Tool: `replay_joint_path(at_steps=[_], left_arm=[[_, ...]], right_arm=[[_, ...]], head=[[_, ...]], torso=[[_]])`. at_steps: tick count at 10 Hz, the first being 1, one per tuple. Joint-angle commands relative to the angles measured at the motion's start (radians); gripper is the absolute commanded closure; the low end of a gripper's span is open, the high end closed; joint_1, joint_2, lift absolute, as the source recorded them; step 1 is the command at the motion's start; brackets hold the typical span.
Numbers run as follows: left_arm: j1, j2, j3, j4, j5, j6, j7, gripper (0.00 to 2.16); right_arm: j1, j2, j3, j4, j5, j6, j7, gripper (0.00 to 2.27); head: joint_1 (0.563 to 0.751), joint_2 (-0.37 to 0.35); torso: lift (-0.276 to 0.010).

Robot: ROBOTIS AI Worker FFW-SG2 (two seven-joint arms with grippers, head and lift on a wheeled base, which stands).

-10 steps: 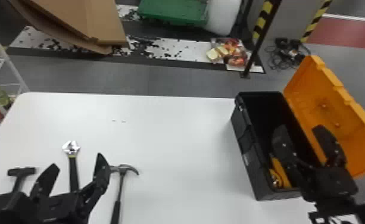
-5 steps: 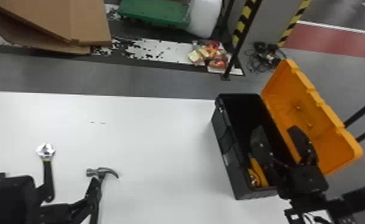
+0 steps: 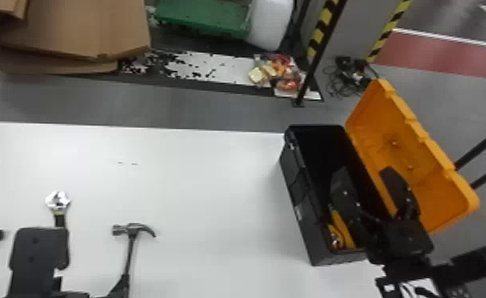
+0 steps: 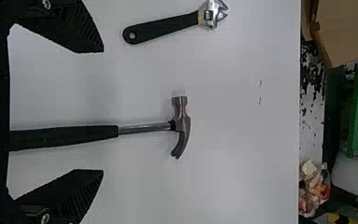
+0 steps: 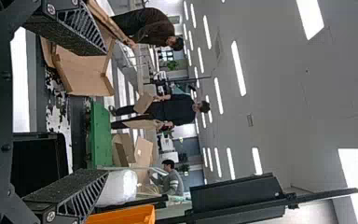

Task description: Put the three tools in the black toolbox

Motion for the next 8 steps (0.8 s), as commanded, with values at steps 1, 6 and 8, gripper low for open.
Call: replay_joint_path(at_steps=[1,6,8], left_arm=[[-0.082,-0.004,0.020,0.003,0.050,0.144,-0.002,0.08],[-0.217,-0.010,0.019,0.111,0.180,0.325,-0.001,0.09],[-0.226,-0.010,0.023,0.154,0.220,0.322,-0.010,0.09]], right_arm=[[0.000,0.000,0.000,0.000,0.003,-0.003,0.000,0.10],[0.006,-0.003,0.002,0.000,0.006,-0.003,0.000,0.10],[0.005,-0.011,0.006,0.003,0.009,-0.003,0.000,0.10]], head=[[0.695,-0.217],[0.695,-0.239],[0.695,-0.258]], torso=[[-0.055],[-0.055],[-0.055]])
